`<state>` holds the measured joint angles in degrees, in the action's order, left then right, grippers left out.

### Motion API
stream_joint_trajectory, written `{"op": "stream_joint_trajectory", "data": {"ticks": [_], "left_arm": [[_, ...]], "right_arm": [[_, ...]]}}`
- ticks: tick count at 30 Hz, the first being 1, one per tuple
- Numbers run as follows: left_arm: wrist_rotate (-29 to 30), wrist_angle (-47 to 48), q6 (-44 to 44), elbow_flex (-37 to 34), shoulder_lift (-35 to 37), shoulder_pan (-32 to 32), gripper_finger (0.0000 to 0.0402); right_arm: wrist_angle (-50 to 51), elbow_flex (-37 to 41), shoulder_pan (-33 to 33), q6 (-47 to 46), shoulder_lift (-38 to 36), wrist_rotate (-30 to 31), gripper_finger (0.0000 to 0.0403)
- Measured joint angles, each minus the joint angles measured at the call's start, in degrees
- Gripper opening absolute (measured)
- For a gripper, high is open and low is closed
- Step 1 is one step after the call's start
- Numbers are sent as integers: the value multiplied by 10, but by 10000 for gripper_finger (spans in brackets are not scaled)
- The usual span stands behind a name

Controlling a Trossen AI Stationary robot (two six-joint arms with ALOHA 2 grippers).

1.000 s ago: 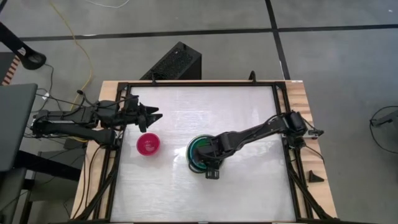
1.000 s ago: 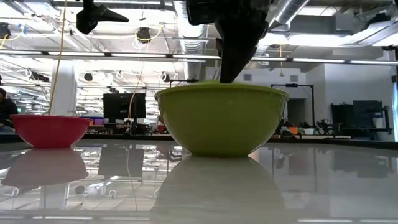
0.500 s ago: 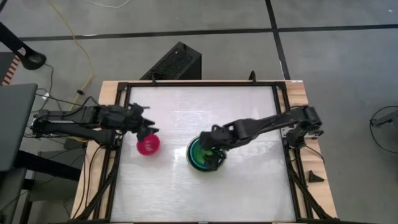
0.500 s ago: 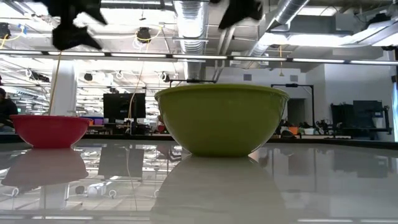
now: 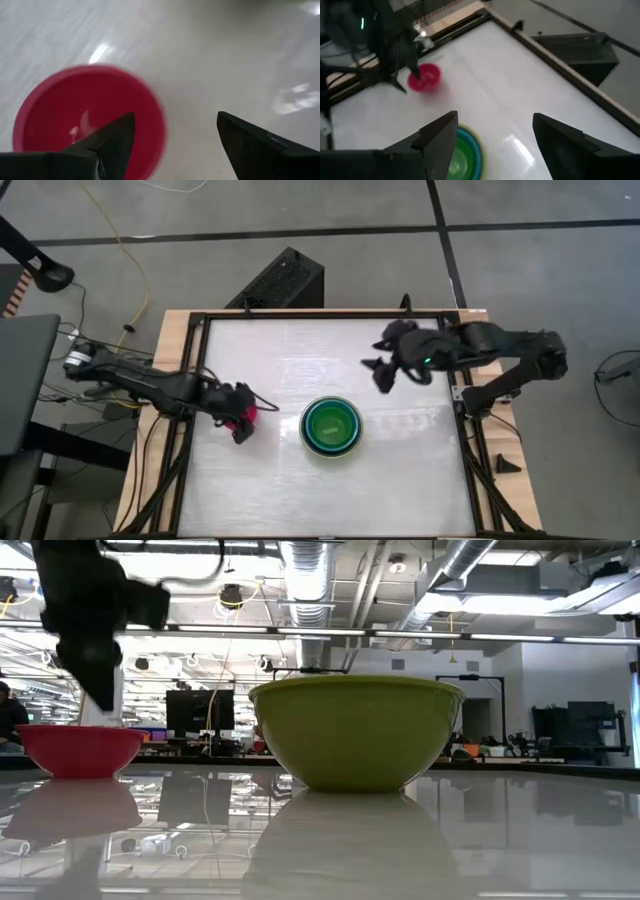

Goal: Nest bowls inside each other
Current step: Stack the red bowl on top of the transparent green bowl

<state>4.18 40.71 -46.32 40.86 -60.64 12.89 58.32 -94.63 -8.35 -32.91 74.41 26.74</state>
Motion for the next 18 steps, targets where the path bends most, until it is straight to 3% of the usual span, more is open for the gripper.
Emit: {"op": "stream_joint_trajectory", "data": {"ticks": [6,9,11,15,18], "left_arm": [[6,8,-14,0,-119,1,269],[-2,6,-2,0,-165,1,244],[-12,-4,12,0,-185,1,193],[-32,-49,38,11,-191,1,40],[-42,-95,49,31,-179,0,18]], "right_arm": [[18,0,-3,-22,-40,20,292],[18,0,-3,-30,-46,20,291],[20,0,-3,-31,-46,20,291],[35,0,-3,-31,-39,20,291],[47,0,-3,-32,-30,20,291]]}}
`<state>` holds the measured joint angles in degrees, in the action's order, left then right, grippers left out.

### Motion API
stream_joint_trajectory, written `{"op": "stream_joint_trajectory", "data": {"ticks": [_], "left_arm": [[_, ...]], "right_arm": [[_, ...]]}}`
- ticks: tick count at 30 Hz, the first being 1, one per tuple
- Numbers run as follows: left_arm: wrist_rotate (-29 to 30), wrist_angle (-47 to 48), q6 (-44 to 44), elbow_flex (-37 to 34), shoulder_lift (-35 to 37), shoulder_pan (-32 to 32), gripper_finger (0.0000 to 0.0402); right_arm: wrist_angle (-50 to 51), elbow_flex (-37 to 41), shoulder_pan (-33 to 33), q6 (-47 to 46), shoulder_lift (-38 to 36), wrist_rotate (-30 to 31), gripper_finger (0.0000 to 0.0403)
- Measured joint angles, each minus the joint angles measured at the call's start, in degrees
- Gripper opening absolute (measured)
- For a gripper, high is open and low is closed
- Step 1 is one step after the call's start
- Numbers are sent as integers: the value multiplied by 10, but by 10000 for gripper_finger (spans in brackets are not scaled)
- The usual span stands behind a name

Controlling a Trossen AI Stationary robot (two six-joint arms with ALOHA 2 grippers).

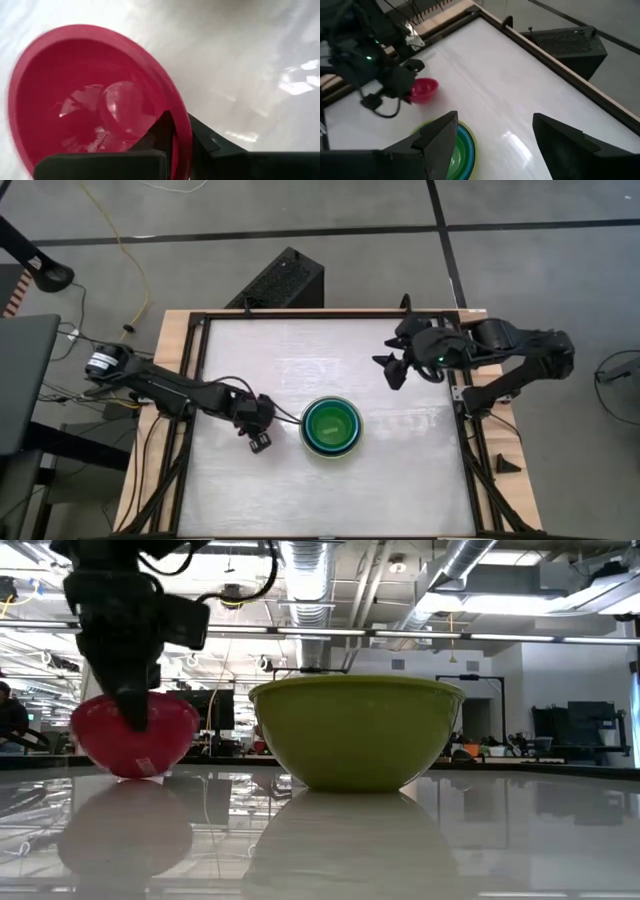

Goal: Nest bowls inside each other
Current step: Stack the red bowl on top of the transparent green bowl

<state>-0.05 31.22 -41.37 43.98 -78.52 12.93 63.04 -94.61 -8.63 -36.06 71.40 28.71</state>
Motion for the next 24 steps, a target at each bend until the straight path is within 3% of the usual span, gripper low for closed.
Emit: {"op": "stream_joint_trajectory", "data": {"ticks": [3,6,11,18,24], "left_arm": [[-16,-14,21,22,11,-5,7],[-41,-109,41,53,32,-14,4],[-34,-153,75,101,47,-23,2],[1,-149,213,185,18,-26,1],[26,-75,293,268,-68,-28,1]], "right_arm": [[4,0,-3,0,6,0,291],[10,0,-4,0,7,2,291],[21,0,-5,-3,5,11,291],[64,0,-18,-48,-20,61,291],[66,0,-37,-79,-67,115,291]]}}
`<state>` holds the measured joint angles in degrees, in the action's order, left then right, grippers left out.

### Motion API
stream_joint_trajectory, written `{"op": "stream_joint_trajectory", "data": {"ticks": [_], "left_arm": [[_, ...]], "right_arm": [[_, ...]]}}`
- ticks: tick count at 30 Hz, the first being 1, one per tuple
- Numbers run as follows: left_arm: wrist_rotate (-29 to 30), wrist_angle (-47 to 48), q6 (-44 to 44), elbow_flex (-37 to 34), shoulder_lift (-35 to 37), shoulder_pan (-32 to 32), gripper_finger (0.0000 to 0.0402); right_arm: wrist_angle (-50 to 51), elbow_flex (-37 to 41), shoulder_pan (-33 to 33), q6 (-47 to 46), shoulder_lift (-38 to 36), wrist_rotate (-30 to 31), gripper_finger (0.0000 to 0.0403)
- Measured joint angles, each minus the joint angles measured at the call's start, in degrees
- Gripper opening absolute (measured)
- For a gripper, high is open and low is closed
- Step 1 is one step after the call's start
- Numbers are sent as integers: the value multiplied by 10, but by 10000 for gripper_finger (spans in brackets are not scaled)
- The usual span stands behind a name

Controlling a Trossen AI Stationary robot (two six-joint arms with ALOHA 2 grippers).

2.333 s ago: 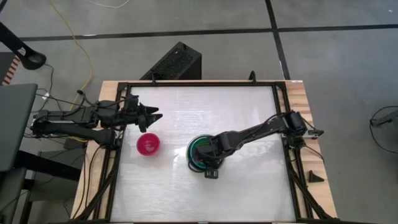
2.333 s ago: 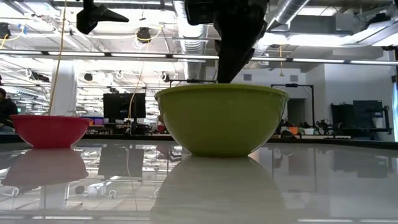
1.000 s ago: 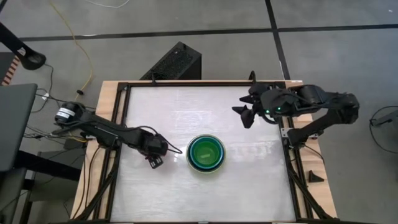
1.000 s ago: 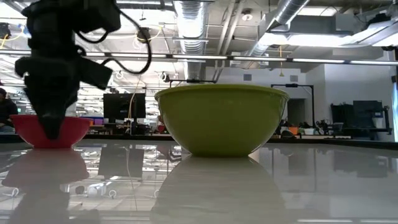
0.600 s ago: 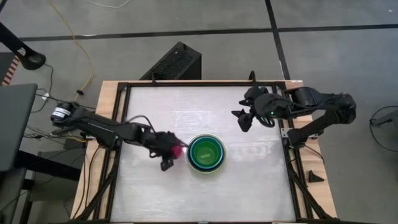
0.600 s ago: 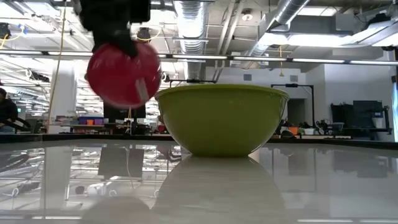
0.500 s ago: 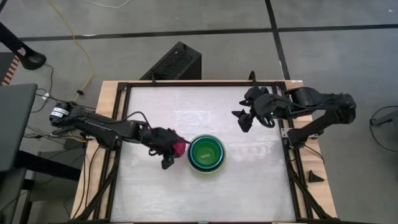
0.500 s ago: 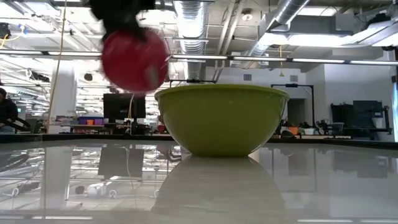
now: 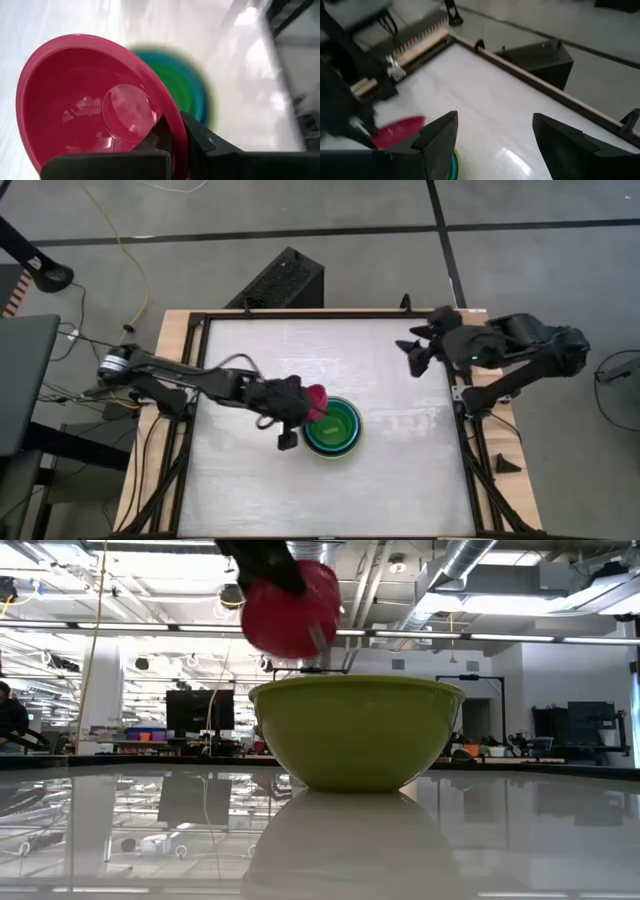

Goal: Nest bowls inside each other
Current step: Stack the red bowl on top of the transparent green bowl

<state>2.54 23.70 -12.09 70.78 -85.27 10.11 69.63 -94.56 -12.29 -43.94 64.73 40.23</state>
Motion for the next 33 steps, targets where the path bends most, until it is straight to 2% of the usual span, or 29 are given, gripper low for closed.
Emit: {"op": "stream_joint_trajectory", "data": {"ticks": [9,12,19,24,28,33], "left_arm": [[14,111,77,136,-167,5,0],[26,113,81,175,-201,11,0],[41,121,78,228,-271,28,0],[58,137,32,241,-309,33,5],[68,145,7,240,-312,26,38],[41,127,-8,240,-304,9,119]], "right_arm": [[12,0,-46,-44,-55,49,292],[30,0,-59,-60,-58,51,292],[71,1,-82,-101,-59,53,292],[71,13,-93,-115,-59,54,292],[73,26,-104,-130,-60,54,292],[73,39,-123,-148,-62,54,292]]}}
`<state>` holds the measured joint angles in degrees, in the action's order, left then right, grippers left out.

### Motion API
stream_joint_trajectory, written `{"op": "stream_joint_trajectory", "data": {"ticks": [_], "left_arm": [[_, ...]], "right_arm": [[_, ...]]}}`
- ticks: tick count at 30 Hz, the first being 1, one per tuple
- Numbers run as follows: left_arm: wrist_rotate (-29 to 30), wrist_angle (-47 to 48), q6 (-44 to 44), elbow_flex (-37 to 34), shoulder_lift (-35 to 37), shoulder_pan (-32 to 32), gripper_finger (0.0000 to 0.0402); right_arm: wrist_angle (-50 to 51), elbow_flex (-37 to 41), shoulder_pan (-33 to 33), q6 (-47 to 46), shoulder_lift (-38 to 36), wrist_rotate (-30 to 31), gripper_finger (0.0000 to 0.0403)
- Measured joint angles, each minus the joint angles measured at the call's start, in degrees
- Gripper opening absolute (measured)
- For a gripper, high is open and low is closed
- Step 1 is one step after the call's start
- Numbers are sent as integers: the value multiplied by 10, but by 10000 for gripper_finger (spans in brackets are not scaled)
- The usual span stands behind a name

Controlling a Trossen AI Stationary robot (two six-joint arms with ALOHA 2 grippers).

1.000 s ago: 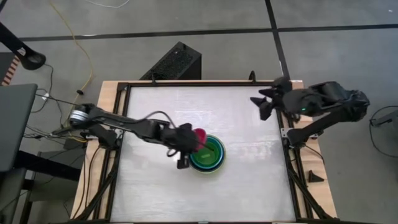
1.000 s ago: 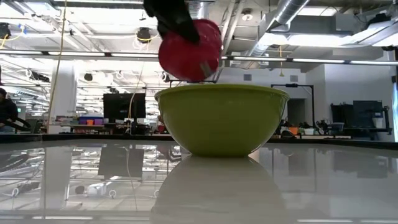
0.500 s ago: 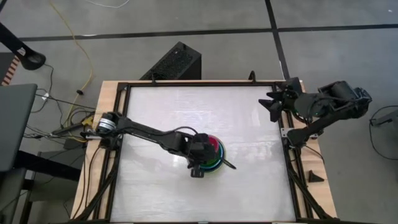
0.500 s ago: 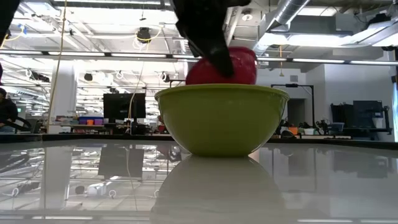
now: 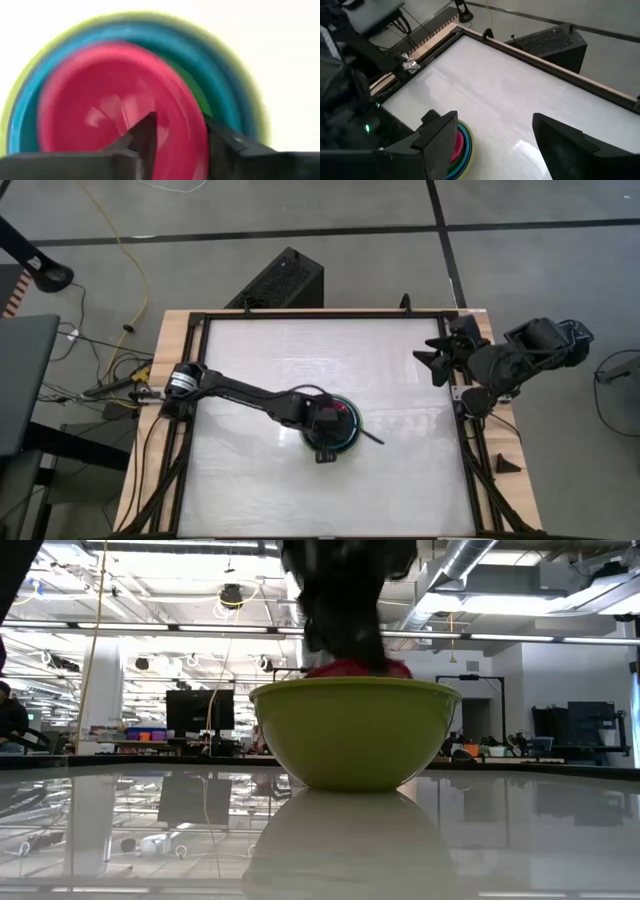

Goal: Nest bowls inside each other
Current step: Stack the red bowl on top of the transparent green bowl, then return to home position

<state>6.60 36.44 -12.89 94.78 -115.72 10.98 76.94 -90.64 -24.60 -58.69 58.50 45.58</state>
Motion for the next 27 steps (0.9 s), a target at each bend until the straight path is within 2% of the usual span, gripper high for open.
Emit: {"op": "stream_joint_trajectory", "data": {"ticks": [7,11,15,20,23,27], "left_arm": [[-96,-45,-39,2,22,-24,251],[-109,-44,-58,0,54,-40,292],[-61,-45,-44,0,116,-55,298],[19,-41,-16,-8,237,-66,293],[63,-38,-6,-17,311,-67,292],[85,-42,-17,-56,419,-66,292]], "right_arm": [[-2,0,-28,-10,0,11,292],[-2,0,-62,-9,0,36,292],[-2,0,-125,-9,-4,100,292],[3,0,-224,-19,-26,197,292],[33,0,-293,-50,-39,266,292],[107,0,-387,-124,-48,373,292]]}}
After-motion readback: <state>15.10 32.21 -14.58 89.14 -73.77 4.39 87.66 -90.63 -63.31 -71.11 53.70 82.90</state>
